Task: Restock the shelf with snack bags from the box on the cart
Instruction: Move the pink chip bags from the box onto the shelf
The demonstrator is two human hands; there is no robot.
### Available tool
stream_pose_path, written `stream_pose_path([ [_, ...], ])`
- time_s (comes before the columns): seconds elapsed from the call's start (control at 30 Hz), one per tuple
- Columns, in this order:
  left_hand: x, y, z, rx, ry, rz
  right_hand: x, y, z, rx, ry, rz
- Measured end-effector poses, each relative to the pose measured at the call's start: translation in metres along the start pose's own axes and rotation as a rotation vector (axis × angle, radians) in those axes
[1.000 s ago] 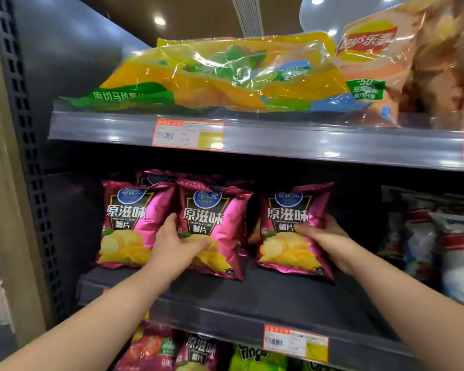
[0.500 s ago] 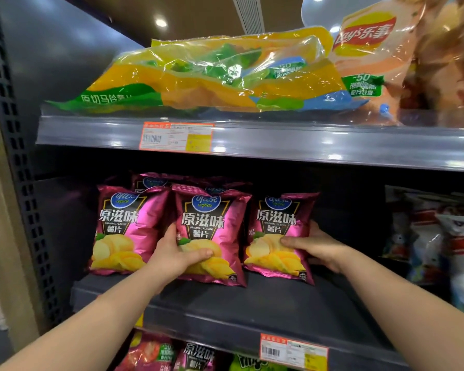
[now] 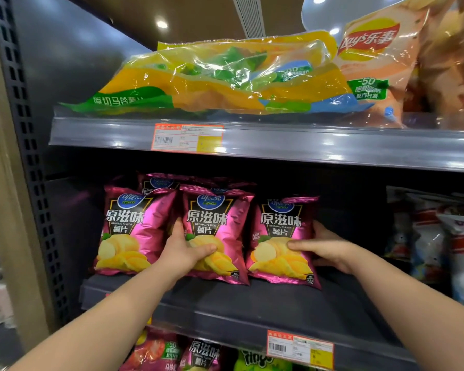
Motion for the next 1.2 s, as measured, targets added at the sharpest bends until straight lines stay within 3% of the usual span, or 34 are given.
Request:
stream_pose_path([
  [0.13,0.004,0.005,0.004,-0.009,-0.018,0.009,0.006,0.002,-0.001,-0.011,0.104,-0.033],
  [0.4,0.001,0.007,0.009,-0.02,-0.005,0.007,0.002,-0.004,0.018,-0.034,0.144,0.039],
  [0.53,0.0,0.013,0.019,0.018,0.019,-0.066,0.001,-0.018,0.03,-0.136,0.245,0.183],
  [0.67,-0.006,0.022,0.029,0.079,0.102,-0.283,0.007,-0.036,0.035,-0.283,0.347,0.521],
  [0.9,-0.026,0.034,0.061,0.341,0.289,-0.967,0.078,-0.083,0.06,-0.628,0.229,1.031],
  [1.03,-0.048,0.017,0.085,0.157,0.292,-1.199,0.139,-0.099,0.072,-0.776,0.084,1.163],
  [1.2,-0.086,-0.035,0.129,-0.08,0.296,-1.227,0.218,-0.103,0.083,-0.931,-0.115,1.2],
])
Point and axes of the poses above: each hand's wrist, its own z-axis away from the middle knuckle, its own x-axis out of the palm, y = z × x, the point moved 4 cm from there along -z, towards the middle knuckle, and after that the axes turned 6 degrees about -y, right-handed, at the moved point
